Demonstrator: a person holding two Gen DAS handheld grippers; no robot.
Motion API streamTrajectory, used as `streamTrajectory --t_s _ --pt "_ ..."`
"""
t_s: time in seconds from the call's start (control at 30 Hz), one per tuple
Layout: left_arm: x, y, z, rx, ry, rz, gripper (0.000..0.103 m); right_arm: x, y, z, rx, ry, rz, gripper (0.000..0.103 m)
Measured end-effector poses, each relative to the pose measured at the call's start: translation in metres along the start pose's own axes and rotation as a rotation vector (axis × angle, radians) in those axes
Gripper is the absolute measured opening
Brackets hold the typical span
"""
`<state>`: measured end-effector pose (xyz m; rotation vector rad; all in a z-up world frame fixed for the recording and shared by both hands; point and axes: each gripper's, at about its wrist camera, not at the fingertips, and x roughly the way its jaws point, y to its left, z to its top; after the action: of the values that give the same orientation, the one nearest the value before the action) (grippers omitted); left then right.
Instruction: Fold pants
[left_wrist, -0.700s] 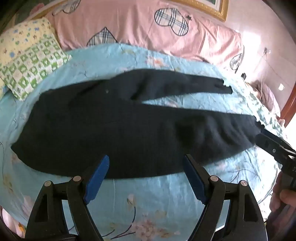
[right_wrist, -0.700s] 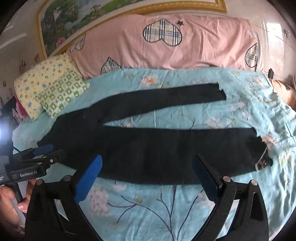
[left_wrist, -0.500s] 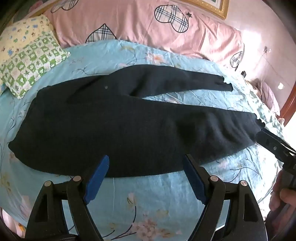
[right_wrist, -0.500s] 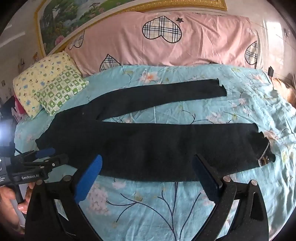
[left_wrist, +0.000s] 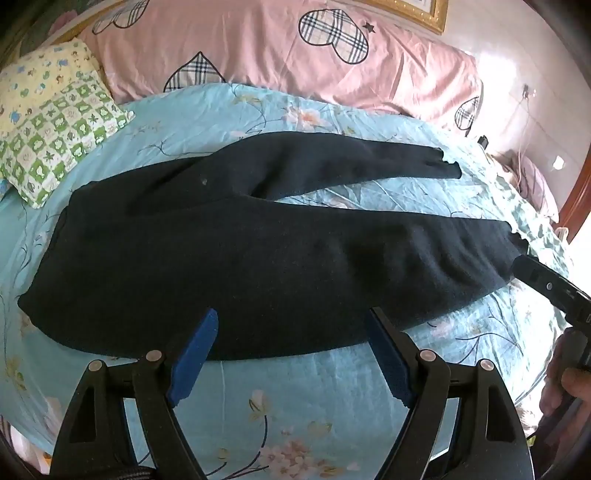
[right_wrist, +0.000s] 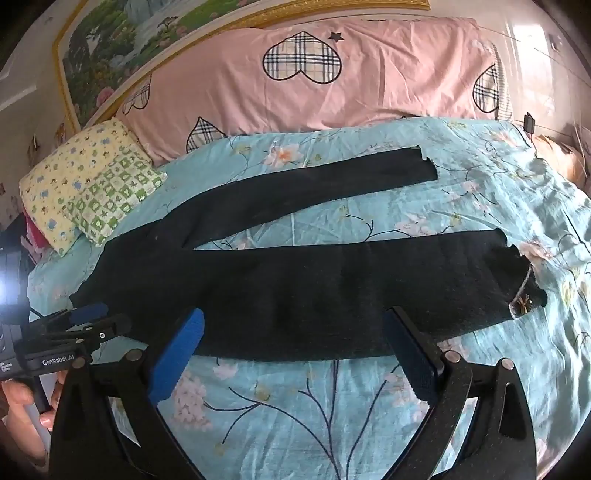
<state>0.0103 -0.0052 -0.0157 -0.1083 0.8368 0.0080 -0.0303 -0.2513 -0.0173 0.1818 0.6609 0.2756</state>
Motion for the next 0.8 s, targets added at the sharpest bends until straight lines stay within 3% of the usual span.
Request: streamTrajectory --t_s 0.8 --pt "0.0094 -0.0026 0.0018 0.018 0.019 0.028 0.082 0.0088 0.003 -0.0022 0.022 0.019 0.013 0.098"
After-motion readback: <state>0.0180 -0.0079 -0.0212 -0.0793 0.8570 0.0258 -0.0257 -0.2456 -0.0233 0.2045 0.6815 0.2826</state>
